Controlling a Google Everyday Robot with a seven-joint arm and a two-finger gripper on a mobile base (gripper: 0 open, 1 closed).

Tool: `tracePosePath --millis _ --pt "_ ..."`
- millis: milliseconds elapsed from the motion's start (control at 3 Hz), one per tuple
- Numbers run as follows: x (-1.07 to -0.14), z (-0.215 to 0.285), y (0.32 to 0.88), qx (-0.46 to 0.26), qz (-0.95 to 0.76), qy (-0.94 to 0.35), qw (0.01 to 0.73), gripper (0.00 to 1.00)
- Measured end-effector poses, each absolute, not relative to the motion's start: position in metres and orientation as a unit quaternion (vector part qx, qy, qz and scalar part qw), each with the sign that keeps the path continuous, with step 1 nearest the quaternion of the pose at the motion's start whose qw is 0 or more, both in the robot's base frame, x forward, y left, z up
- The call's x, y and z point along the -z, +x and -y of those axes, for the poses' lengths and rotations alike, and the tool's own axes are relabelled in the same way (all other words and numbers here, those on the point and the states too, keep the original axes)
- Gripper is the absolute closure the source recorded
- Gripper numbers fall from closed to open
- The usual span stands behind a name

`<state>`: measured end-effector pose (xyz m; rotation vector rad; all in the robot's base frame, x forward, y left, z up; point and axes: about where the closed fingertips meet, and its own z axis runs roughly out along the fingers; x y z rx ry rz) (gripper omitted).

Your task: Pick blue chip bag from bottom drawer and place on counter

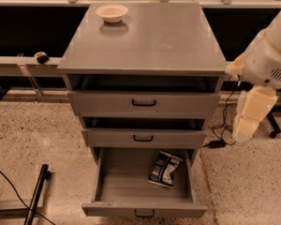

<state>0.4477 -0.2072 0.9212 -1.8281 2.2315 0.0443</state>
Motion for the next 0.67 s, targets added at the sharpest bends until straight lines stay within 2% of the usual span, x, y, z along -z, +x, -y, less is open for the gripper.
tracePosePath --millis 333,667 --pt "-0.8491 0.2001 0.4434 -0.072 -0.746 -0.650 0.127 0.00" --pt "-0.8490 0.2000 0.4435 -0.072 -0.746 -0.650 0.127 0.00"
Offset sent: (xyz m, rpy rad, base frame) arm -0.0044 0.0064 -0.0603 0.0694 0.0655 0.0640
